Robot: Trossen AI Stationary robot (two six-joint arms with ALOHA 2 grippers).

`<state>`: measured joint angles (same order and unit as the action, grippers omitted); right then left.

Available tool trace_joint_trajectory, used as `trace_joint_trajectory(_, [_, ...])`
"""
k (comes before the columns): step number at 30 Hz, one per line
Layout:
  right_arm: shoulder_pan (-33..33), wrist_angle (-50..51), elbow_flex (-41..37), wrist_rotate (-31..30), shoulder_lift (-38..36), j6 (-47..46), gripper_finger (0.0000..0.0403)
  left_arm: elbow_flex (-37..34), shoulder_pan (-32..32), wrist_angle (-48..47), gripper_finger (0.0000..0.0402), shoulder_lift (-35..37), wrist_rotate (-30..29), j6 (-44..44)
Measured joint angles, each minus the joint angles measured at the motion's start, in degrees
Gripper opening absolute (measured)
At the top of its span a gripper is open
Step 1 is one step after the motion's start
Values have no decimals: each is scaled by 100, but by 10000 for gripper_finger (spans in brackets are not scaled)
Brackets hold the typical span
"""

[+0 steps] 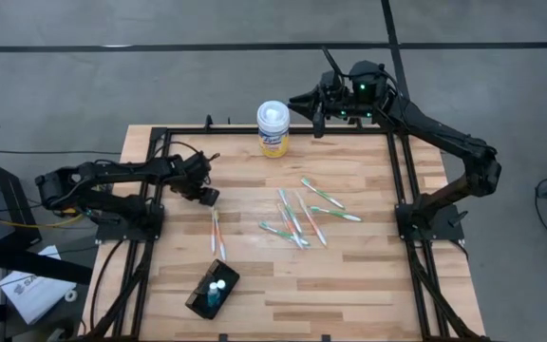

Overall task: Pick & Place toothbrushing station
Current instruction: Put the orange toothbrush into the black wire organizer bin

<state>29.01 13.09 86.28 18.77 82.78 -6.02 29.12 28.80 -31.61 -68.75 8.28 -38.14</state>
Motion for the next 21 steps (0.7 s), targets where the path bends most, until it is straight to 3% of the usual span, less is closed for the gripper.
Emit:
trace_joint_trajectory(4, [-8, -1, 0, 91, 0, -4, 82, 0, -37, 8, 175, 0, 396, -279])
trace_joint_trajectory(21, [-50, -27, 0, 94, 0, -4, 82, -167, -166, 264, 163, -547, 507, -444])
